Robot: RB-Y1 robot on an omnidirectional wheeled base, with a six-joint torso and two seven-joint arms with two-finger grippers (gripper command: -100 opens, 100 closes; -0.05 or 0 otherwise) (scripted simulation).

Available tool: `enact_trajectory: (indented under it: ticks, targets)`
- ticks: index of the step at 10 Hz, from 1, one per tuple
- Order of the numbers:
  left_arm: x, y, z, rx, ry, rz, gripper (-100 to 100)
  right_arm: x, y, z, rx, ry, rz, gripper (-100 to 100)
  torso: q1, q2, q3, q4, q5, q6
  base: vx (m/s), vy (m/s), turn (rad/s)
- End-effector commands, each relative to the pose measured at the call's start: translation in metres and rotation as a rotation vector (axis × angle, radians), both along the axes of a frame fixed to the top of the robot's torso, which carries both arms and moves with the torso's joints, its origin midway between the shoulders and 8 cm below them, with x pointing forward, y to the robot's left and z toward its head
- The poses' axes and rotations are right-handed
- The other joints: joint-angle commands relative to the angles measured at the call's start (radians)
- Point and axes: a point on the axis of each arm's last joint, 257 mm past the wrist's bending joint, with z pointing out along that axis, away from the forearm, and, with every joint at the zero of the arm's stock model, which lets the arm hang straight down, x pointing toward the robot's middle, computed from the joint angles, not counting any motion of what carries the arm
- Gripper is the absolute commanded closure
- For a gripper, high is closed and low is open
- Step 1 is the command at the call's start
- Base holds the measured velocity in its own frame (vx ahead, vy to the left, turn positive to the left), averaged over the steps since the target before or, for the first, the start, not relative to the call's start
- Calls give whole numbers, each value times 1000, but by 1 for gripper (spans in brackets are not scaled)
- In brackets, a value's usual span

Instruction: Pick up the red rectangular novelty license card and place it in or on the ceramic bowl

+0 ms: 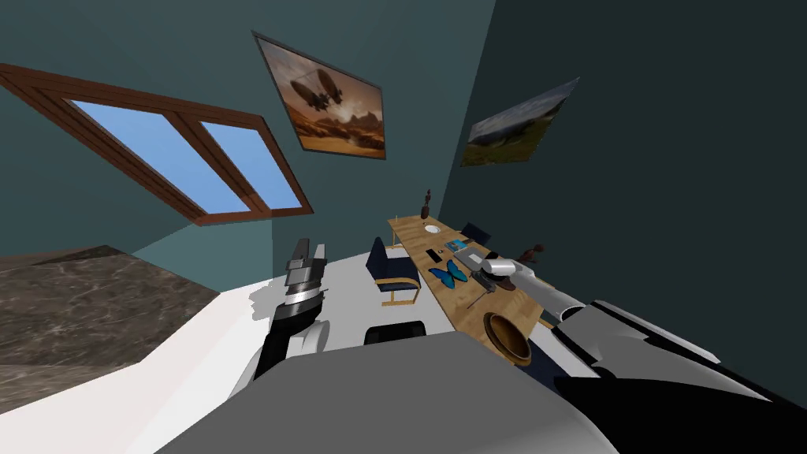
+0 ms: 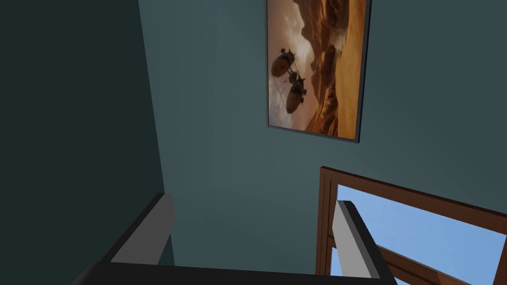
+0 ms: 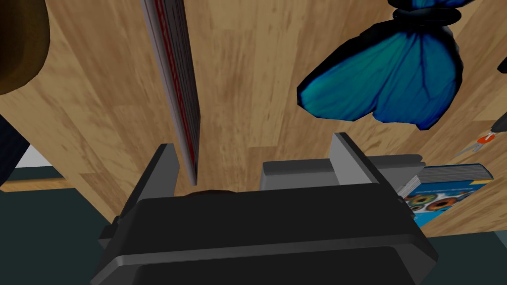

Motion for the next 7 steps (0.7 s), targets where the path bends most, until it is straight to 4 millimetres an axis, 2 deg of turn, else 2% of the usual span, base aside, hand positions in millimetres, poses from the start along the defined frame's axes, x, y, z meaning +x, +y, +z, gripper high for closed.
enact_trajectory:
  ticks: [1, 2, 3, 4, 5, 6, 7]
  targets:
    - [0, 0, 0, 0, 0, 0, 0, -11, 0, -3, 13, 6, -33, -100, 0, 0, 0, 0, 0, 0, -72, -48, 273]
    - [0, 0, 0, 0, 0, 0, 0, -10, 2, -3, 24, 0, -62, -100, -1, 0, 0, 0, 0, 1, -40, -25, 7]
    - [0, 0, 0, 0, 0, 0, 0, -29, -2, -7, 19, 12, -63, -100, 0, -1, 0, 0, 0, 2, -72, -26, 305]
    - [0, 0, 0, 0, 0, 0, 0, -35, 1, -10, 37, 23, -91, -100, 0, 0, 0, 0, 0, 0, -82, -47, 272]
    - [0, 0, 0, 0, 0, 0, 0, -35, 2, -10, 44, 18, -119, -100, -1, 1, 1, 0, 0, 1, -34, -31, 13]
    - [0, 0, 0, 0, 0, 0, 0, -56, 0, -14, 45, 35, -124, -100, 0, -1, 0, 0, 0, 2, -64, -23, 367]
    - [0, 0, 0, 0, 0, 0, 0, -64, 3, -18, 60, 49, -160, -100, 0, 0, 0, 0, 0, 0, -71, -46, 214]
